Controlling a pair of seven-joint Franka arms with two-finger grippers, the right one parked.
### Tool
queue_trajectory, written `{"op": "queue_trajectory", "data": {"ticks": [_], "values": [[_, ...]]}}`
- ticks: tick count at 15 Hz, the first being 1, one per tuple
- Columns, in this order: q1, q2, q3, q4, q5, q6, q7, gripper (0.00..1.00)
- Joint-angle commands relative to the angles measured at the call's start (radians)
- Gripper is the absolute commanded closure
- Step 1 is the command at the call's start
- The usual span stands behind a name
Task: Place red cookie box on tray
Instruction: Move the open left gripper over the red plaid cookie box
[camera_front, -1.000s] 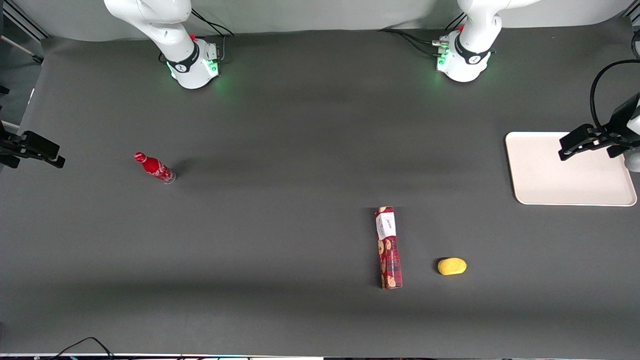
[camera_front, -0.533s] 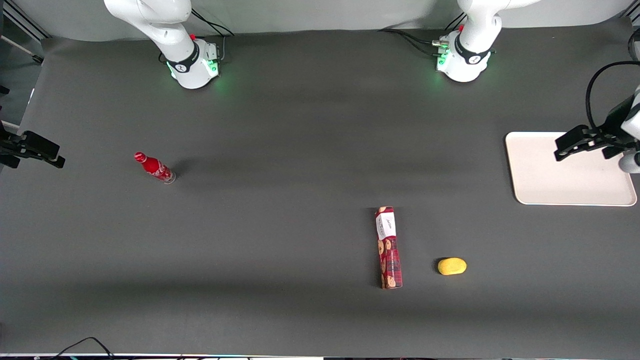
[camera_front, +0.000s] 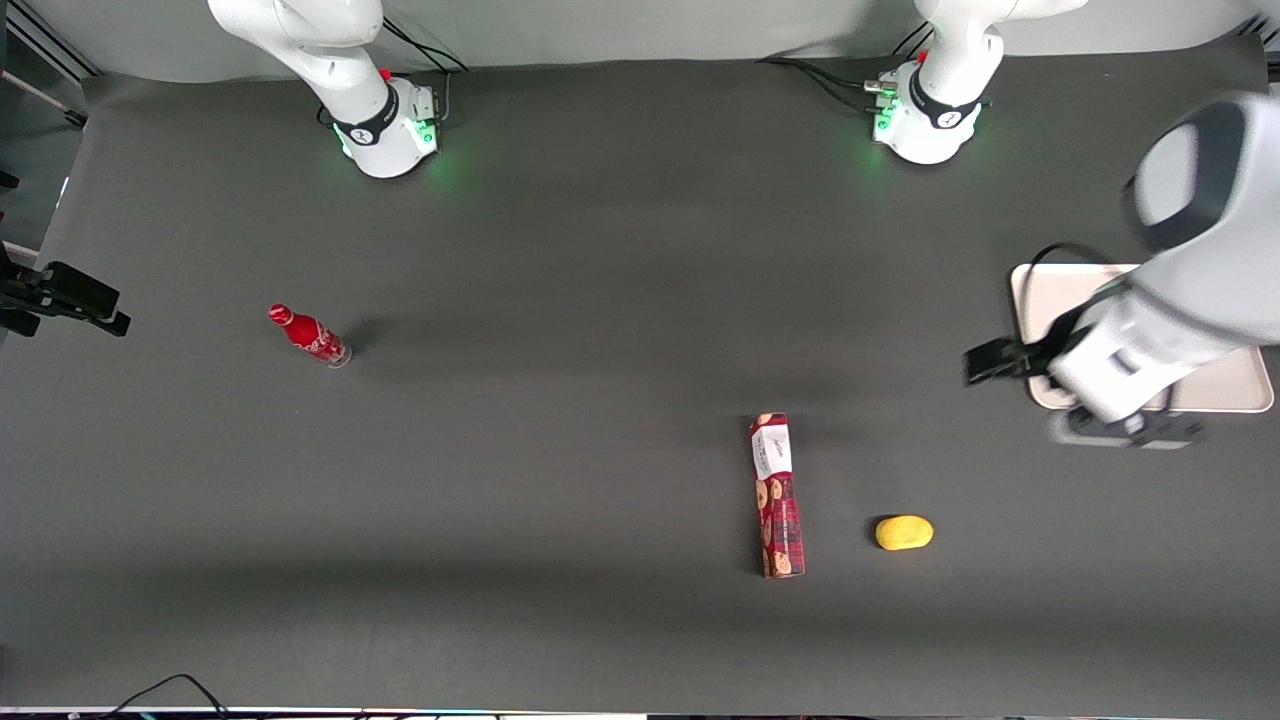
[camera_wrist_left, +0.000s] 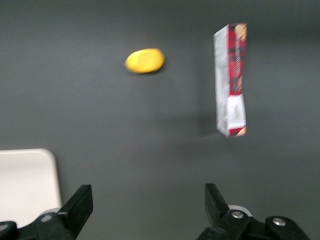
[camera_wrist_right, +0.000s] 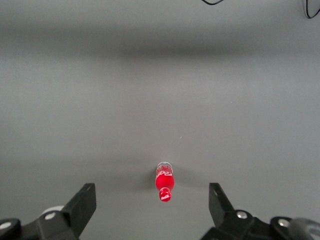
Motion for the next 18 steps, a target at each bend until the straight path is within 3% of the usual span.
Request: {"op": "queue_trajectory", "data": {"ticks": [1, 3, 5, 6, 11, 18], "values": [[-0.072, 0.146, -0.016, 0.07, 0.0, 0.138, -0.077, 0.0], [-0.129, 0.239, -0.01, 0.119, 0.035, 0.21, -0.155, 0.0], [-0.222, 0.346, 0.038, 0.215, 0.141, 0.212, -0.241, 0.0], [-0.267, 0.394, 0.068, 0.249, 0.16, 0.215, -0.269, 0.0], [-0.344, 0.534, 0.104, 0.28, 0.166, 0.338, -0.35, 0.0], [-0.385, 0.631, 0.119, 0.273, 0.166, 0.474, -0.387, 0.0]]}}
